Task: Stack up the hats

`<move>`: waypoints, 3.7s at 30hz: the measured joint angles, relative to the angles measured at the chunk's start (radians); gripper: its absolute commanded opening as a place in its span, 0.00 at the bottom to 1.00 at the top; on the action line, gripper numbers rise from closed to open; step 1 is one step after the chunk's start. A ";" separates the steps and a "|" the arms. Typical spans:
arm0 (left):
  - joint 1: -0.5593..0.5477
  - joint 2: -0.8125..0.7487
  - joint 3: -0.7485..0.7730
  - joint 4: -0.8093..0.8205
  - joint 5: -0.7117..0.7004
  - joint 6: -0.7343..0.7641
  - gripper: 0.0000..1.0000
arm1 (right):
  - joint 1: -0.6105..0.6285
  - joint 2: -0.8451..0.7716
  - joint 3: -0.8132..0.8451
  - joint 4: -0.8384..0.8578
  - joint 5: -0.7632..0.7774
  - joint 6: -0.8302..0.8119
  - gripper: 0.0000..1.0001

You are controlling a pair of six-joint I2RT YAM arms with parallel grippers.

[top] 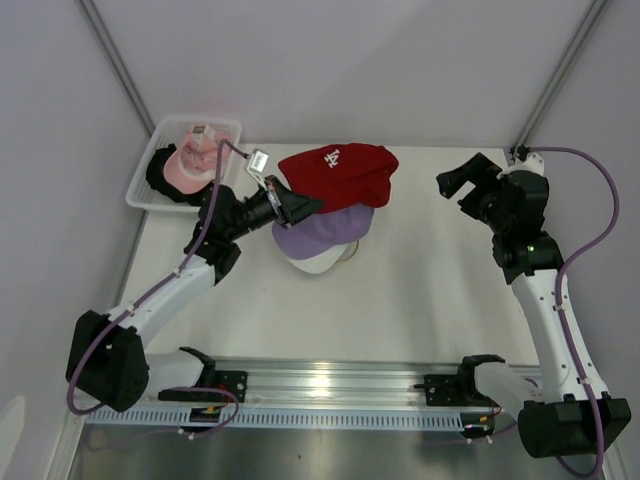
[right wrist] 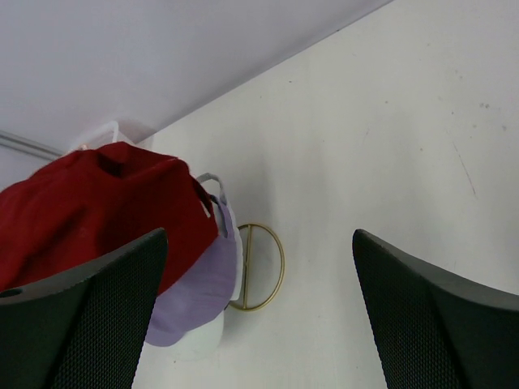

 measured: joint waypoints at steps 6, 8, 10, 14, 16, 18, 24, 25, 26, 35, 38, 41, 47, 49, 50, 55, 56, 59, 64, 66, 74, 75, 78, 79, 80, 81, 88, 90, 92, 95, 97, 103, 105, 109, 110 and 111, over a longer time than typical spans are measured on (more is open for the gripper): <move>0.011 -0.134 -0.066 0.001 -0.036 0.018 0.01 | 0.000 -0.001 -0.019 -0.003 -0.027 0.010 1.00; 0.023 -0.152 -0.101 0.005 -0.046 0.021 0.01 | 0.000 -0.006 -0.029 -0.004 -0.034 0.010 1.00; 0.034 -0.142 -0.128 0.004 -0.053 0.031 0.01 | 0.000 -0.018 -0.042 -0.006 -0.040 0.010 1.00; 0.042 -0.066 -0.148 0.002 -0.060 0.045 0.01 | 0.000 -0.040 -0.053 -0.021 -0.045 0.010 0.99; 0.043 -0.021 -0.151 0.010 -0.056 0.044 0.01 | 0.000 -0.048 -0.055 -0.027 -0.045 0.009 1.00; 0.043 0.002 -0.162 0.031 -0.050 0.043 0.01 | 0.000 -0.053 -0.055 -0.032 -0.045 0.009 1.00; 0.044 -0.039 -0.251 0.068 -0.056 0.043 0.01 | 0.000 -0.056 -0.061 -0.041 -0.045 0.008 1.00; 0.045 -0.053 -0.266 0.068 -0.061 0.043 0.01 | 0.000 -0.056 -0.061 -0.043 -0.045 0.008 1.00; 0.046 -0.069 -0.282 0.064 -0.068 0.042 0.01 | 0.000 -0.055 -0.061 -0.044 -0.046 0.008 0.99; 0.050 -0.184 -0.449 0.087 -0.190 -0.078 0.01 | 0.000 -0.054 -0.078 -0.044 -0.046 0.010 1.00; 0.053 -0.186 -0.521 0.161 -0.224 -0.146 0.01 | 0.000 -0.054 -0.083 -0.045 -0.048 0.010 1.00; 0.055 -0.151 -0.558 0.240 -0.230 -0.193 0.01 | 0.000 -0.054 -0.085 -0.045 -0.052 0.010 1.00; 0.056 -0.113 -0.578 0.315 -0.235 -0.232 0.23 | 0.000 -0.056 -0.085 -0.045 -0.053 0.010 1.00; 0.057 -0.132 -0.592 0.277 -0.252 -0.232 0.41 | 0.000 -0.058 -0.085 -0.045 -0.053 0.010 0.99; 0.058 -0.151 -0.599 0.229 -0.257 -0.225 0.47 | 0.000 -0.059 -0.085 -0.045 -0.053 0.010 1.00; 0.062 -0.409 -0.602 -0.116 -0.334 -0.157 0.99 | 0.000 -0.061 -0.085 -0.045 -0.053 0.010 1.00; 0.066 -0.480 -0.590 -0.186 -0.359 -0.138 1.00 | 0.000 -0.061 -0.086 -0.045 -0.053 0.010 1.00; 0.109 -0.595 -0.551 -0.311 -0.385 -0.101 1.00 | 0.000 -0.066 -0.093 -0.045 -0.054 0.010 1.00; 0.229 -0.607 -0.528 -0.360 -0.369 -0.060 0.99 | 0.000 -0.081 -0.101 -0.046 -0.059 0.010 1.00; 0.260 -0.559 -0.524 -0.352 -0.348 -0.052 0.95 | 0.000 -0.087 -0.101 -0.047 -0.061 0.010 1.00; 0.300 -0.297 -0.448 -0.253 -0.202 -0.044 0.78 | 0.000 -0.110 -0.102 -0.054 -0.059 0.009 1.00; 0.300 -0.298 -0.439 -0.247 -0.193 -0.044 0.79 | 0.000 -0.111 -0.103 -0.054 -0.059 0.009 0.99; 0.300 -0.337 -0.415 -0.253 -0.188 -0.043 0.82 | 0.000 -0.114 -0.107 -0.056 -0.055 0.009 1.00; 0.300 -0.360 -0.408 -0.265 -0.189 -0.041 0.83 | 0.000 -0.114 -0.109 -0.058 -0.053 0.009 1.00; 0.300 -0.385 -0.401 -0.280 -0.191 -0.038 0.86 | 0.000 -0.115 -0.111 -0.061 -0.052 0.010 1.00; 0.300 -0.406 -0.395 -0.294 -0.192 -0.034 0.87 | 0.000 -0.115 -0.111 -0.064 -0.052 0.009 1.00; 0.301 -0.484 -0.348 -0.359 -0.207 -0.019 0.85 | 0.000 -0.115 -0.120 -0.068 -0.053 0.010 1.00; 0.301 -0.459 -0.348 -0.347 -0.198 -0.027 0.84 | 0.000 -0.115 -0.124 -0.068 -0.053 0.010 1.00; 0.301 -0.416 -0.348 -0.343 -0.197 -0.040 0.85 | 0.000 -0.115 -0.126 -0.068 -0.053 0.010 1.00; 0.301 -0.391 -0.359 -0.344 -0.200 -0.055 0.84 | 0.000 -0.117 -0.126 -0.069 -0.052 0.010 1.00; 0.301 -0.391 -0.369 -0.339 -0.198 -0.068 0.82 | 0.000 -0.122 -0.126 -0.071 -0.050 0.010 1.00; 0.301 -0.333 -0.394 -0.262 -0.194 -0.116 0.74 | 0.000 -0.127 -0.126 -0.072 -0.050 0.010 1.00; 0.301 -0.303 -0.396 -0.240 -0.193 -0.126 0.72 | 0.000 -0.127 -0.126 -0.072 -0.049 0.010 1.00; 0.301 -0.256 -0.396 -0.177 -0.190 -0.160 0.56 | 0.000 -0.127 -0.126 -0.072 -0.049 0.010 1.00; 0.301 -0.245 -0.396 -0.161 -0.190 -0.167 0.40 | 0.000 -0.127 -0.126 -0.072 -0.049 0.010 1.00; 0.301 -0.227 -0.397 -0.141 -0.193 -0.182 0.33 | 0.000 -0.127 -0.126 -0.072 -0.049 0.010 1.00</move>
